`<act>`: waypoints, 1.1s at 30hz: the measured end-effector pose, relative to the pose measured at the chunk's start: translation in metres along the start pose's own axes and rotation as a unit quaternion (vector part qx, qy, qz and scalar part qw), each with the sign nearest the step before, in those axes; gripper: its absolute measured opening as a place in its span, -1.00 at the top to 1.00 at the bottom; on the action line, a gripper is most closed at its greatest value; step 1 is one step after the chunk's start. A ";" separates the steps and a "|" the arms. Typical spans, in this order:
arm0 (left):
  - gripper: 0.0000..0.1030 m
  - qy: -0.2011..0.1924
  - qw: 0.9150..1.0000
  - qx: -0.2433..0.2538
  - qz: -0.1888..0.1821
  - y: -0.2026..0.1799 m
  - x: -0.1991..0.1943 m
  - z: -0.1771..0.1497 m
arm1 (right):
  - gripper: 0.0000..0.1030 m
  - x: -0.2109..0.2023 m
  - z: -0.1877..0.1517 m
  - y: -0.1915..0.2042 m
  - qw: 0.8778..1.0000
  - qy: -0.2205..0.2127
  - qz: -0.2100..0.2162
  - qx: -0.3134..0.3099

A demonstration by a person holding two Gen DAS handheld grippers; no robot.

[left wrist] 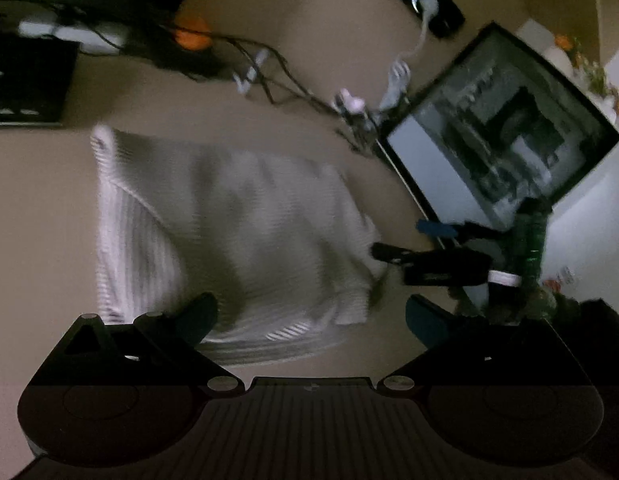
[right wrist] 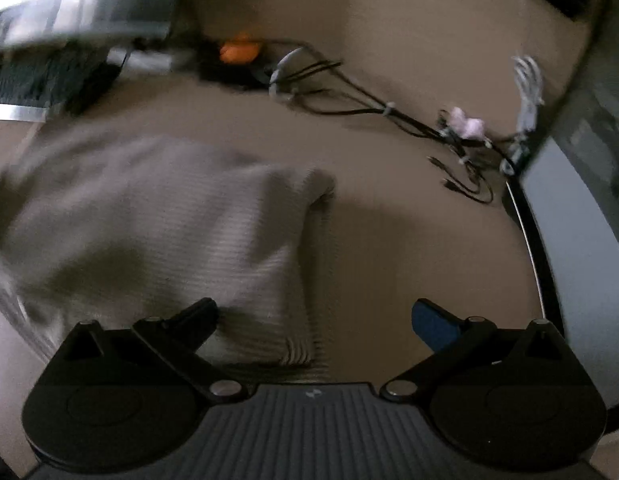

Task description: Fold clothes

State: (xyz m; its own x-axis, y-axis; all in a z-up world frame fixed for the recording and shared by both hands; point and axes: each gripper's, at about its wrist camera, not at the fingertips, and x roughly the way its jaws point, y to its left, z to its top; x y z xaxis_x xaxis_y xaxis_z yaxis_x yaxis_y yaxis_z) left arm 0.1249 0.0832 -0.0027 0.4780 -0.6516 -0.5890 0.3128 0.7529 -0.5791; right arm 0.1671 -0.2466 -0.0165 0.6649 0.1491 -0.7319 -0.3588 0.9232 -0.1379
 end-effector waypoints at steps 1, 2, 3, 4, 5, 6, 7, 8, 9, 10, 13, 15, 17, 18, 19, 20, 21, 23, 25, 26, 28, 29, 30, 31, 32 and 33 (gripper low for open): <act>-0.99 -0.007 1.000 -0.007 0.004 0.004 -0.003 0.001 | -1.00 -0.005 0.003 -0.005 1.000 -0.008 0.018 0.023; -0.99 -0.015 1.000 -0.020 0.011 0.010 -0.003 0.002 | -1.00 -0.009 0.005 -0.009 0.998 -0.018 0.042 0.046; -0.99 -0.017 0.999 -0.032 0.017 0.015 -0.003 0.003 | -1.00 -0.011 0.007 -0.011 0.995 -0.024 0.067 0.067; -0.99 -0.016 0.998 -0.047 0.026 0.020 0.000 0.004 | -1.00 -0.013 0.008 -0.012 0.992 -0.027 0.093 0.087; -0.99 -0.009 0.997 -0.062 0.036 0.026 0.005 0.004 | -1.00 -0.010 0.009 -0.012 0.987 -0.024 0.119 0.106; -0.99 -0.002 0.996 -0.072 0.043 0.031 0.010 0.005 | -1.00 -0.005 0.008 -0.010 0.982 -0.012 0.144 0.124; -0.99 0.003 0.996 -0.077 0.045 0.034 0.015 0.004 | -1.00 0.001 0.008 -0.007 0.975 -0.001 0.169 0.142; -0.99 0.005 0.996 -0.075 0.046 0.035 0.018 0.002 | -1.00 0.008 0.006 -0.005 0.969 0.012 0.191 0.157; -0.99 0.004 0.996 -0.069 0.049 0.034 0.019 0.001 | -1.00 0.015 0.001 -0.001 0.964 0.027 0.205 0.167; -0.99 0.005 0.997 -0.064 0.053 0.032 0.020 0.001 | -1.00 0.020 -0.003 0.004 0.964 0.034 0.206 0.165; -0.99 0.005 0.996 -0.066 0.055 0.029 0.015 0.004 | -1.00 0.023 -0.011 0.019 0.976 0.024 0.180 0.123; -0.99 -0.003 0.998 -0.053 0.046 0.023 0.006 0.005 | -1.00 0.022 -0.012 0.023 0.978 0.028 0.176 0.104; -0.99 -0.014 0.999 -0.033 0.033 0.017 -0.006 0.007 | -1.00 0.023 -0.012 0.025 0.980 0.032 0.173 0.096; -0.99 -0.020 0.999 -0.026 0.032 0.017 -0.012 0.008 | -1.00 0.022 -0.011 0.027 0.980 0.034 0.170 0.092; -0.99 -0.025 0.999 -0.022 0.035 0.018 -0.017 0.008 | -1.00 0.021 -0.011 0.029 0.981 0.036 0.168 0.088; -0.99 -0.031 0.998 -0.029 0.047 0.022 -0.020 0.009 | -1.00 0.020 -0.010 0.031 0.982 0.037 0.165 0.083; -0.99 -0.036 0.997 -0.036 0.060 0.026 -0.022 0.010 | -1.00 0.018 -0.010 0.032 0.983 0.039 0.163 0.079; -0.99 -0.043 0.994 -0.057 0.084 0.036 -0.025 0.010 | -1.00 0.015 -0.007 0.031 0.982 0.039 0.165 0.080; -0.99 -0.040 0.992 -0.077 0.091 0.043 -0.020 0.008 | -1.00 0.009 -0.004 0.029 0.982 0.031 0.167 0.086; -0.99 -0.038 0.991 -0.087 0.094 0.046 -0.017 0.006 | -1.00 0.006 -0.003 0.028 0.982 0.024 0.167 0.086; -0.99 -0.030 0.991 -0.098 0.089 0.047 -0.005 0.005 | -1.00 0.004 -0.001 0.026 0.982 0.018 0.166 0.085; -0.99 -0.025 0.991 -0.099 0.082 0.043 0.003 0.004 | -1.00 0.007 -0.001 0.025 0.982 0.024 0.166 0.087; -0.99 -0.026 0.993 -0.088 0.076 0.036 0.007 0.003 | -1.00 0.010 -0.001 0.024 0.982 0.030 0.167 0.089; -0.99 -0.027 0.994 -0.078 0.069 0.028 0.011 0.002 | -1.00 0.014 -0.002 0.022 0.981 0.037 0.167 0.092; -0.99 -0.026 0.996 -0.060 0.055 0.018 0.013 0.000 | -1.00 0.017 -0.003 0.022 0.980 0.042 0.168 0.094; -0.99 -0.026 0.998 -0.050 0.036 0.012 0.011 -0.002 | -1.00 0.019 -0.004 0.022 0.981 0.043 0.168 0.091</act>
State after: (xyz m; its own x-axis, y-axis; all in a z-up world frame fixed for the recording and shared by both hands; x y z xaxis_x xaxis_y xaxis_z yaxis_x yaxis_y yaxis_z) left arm 0.1328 0.0849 -0.0177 0.5380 -0.5894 -0.6026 0.1942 0.7823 -0.5918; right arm 0.1690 -0.2245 -0.0363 0.4697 0.4320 -0.7699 -0.4193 0.8766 0.2361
